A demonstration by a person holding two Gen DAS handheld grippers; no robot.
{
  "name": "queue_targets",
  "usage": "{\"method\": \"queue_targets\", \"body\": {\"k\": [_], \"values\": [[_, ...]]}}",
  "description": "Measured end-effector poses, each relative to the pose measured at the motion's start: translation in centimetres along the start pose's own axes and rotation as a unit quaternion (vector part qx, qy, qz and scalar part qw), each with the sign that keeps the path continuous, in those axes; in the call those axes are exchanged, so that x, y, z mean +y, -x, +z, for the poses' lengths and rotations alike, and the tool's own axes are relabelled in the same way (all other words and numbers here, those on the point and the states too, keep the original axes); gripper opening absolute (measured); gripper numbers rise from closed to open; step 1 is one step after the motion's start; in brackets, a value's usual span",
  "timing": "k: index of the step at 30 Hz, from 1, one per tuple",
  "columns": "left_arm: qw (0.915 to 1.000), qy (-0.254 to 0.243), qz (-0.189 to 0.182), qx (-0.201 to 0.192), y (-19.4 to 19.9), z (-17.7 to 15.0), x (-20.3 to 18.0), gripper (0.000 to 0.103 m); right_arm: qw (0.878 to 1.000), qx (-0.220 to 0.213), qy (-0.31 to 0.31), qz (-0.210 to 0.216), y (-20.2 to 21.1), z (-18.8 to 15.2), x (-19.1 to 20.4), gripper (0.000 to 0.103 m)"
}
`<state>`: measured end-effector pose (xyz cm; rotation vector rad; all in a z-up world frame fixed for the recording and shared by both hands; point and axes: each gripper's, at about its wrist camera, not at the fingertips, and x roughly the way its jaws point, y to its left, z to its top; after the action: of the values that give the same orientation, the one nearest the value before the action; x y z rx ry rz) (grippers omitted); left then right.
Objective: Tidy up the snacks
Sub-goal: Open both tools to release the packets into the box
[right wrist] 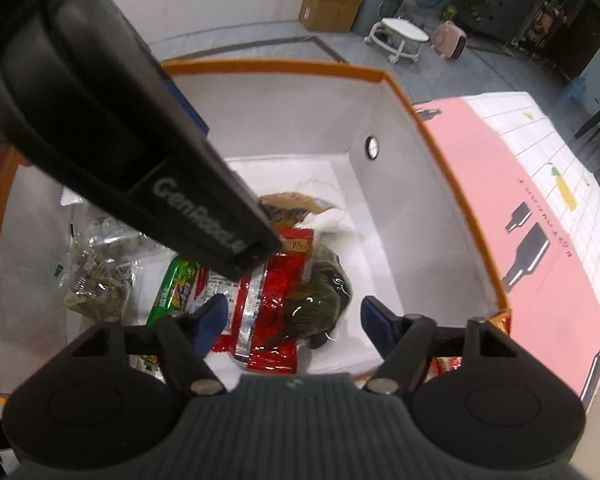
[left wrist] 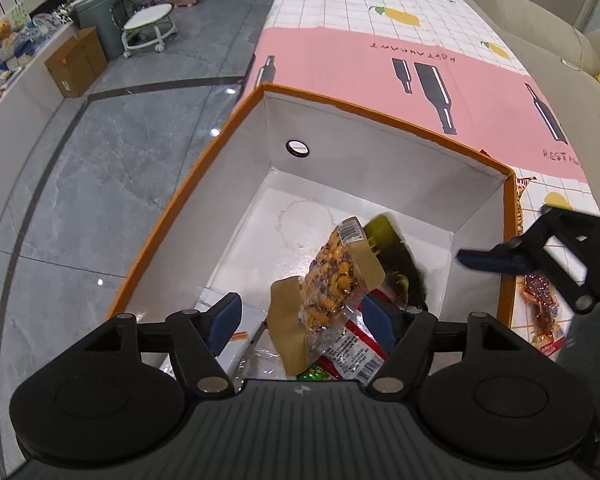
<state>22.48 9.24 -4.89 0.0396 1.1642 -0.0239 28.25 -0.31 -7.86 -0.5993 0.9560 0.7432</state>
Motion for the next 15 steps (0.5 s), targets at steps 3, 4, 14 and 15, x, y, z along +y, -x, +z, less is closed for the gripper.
{"method": "queue_targets", "body": {"k": [3, 4, 14, 15], "values": [[0.9995, 0.006, 0.021, -0.020, 1.0, -0.3, -0.5, 0.081, 1.000, -0.022, -0.017, -0.004, 1.5, -0.2, -0.4, 0.080], [0.9991, 0.007, 0.029, -0.031, 1.4, -0.5, -0.7, 0.081, 0.999, -0.030, -0.025, -0.006, 2.0, -0.2, -0.6, 0.080], [0.9879, 0.021, 0.054, -0.144, 7.1, -2.4, -3.3, 0.081, 0.985, -0.140, -0.098, -0.034, 8.3, -3.1, -1.3, 0.087], [0.9865, 0.020, 0.052, -0.154, 7.6, -2.5, -3.6, 0.081, 0.982, -0.152, -0.102, -0.037, 9.2, -3.9, -1.0, 0.087]]}}
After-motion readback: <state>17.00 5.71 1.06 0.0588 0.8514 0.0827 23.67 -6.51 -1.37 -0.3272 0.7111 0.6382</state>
